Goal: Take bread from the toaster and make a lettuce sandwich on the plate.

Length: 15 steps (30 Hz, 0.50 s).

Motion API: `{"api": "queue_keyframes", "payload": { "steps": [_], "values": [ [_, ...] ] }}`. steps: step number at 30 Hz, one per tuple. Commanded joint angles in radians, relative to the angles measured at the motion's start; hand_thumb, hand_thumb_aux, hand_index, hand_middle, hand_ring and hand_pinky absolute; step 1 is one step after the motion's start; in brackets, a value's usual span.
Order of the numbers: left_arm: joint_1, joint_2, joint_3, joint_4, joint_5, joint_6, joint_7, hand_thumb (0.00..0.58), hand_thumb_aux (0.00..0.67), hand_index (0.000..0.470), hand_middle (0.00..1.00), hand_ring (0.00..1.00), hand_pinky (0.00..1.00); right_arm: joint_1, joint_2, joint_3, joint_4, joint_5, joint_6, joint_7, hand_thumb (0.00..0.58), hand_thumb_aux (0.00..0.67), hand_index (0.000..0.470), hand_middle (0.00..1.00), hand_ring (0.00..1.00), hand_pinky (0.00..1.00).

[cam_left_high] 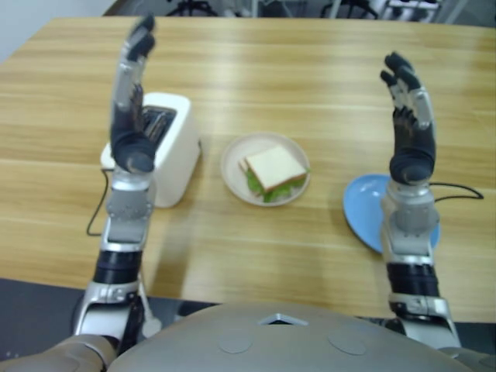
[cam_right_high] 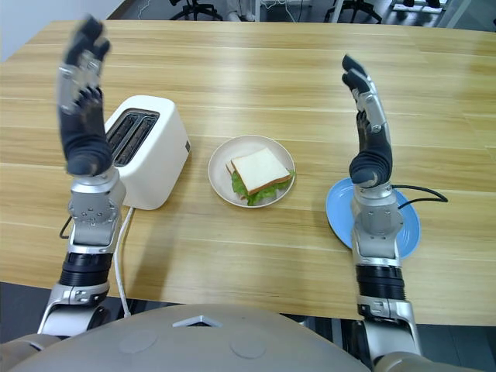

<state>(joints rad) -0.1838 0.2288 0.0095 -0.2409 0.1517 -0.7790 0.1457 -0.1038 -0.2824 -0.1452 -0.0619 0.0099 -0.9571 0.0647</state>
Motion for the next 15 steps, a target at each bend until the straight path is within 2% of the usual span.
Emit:
{"api": "queue_keyframes", "payload": {
  "steps": [1, 9, 15],
  "values": [
    [0.009, -0.016, 0.018, -0.026, 0.016, 0.027, -0.02, 0.0, 0.0, 0.0, 0.0, 0.0, 0.0, -0.016, 0.024, -0.031, -0.045, -0.028, -0.007, -0.019, 0.0, 0.0, 0.0, 0.0, 0.0, 0.0],
    [0.027, -0.015, 0.062, -0.004, 0.025, 0.032, -0.043, 0.0, 0.0, 0.0, 0.0, 0.0, 0.0, -0.006, 0.032, -0.023, -0.041, -0.075, -0.013, -0.01, 0.0, 0.0, 0.0, 0.0, 0.0, 0.0],
    [0.028, -0.019, 0.063, -0.007, 0.036, 0.031, -0.062, 0.0, 0.0, 0.0, 0.0, 0.0, 0.0, -0.004, 0.02, -0.031, -0.032, 0.01, 0.055, -0.008, 0.0, 0.0, 0.0, 0.0, 0.0, 0.0]
  ]
}}
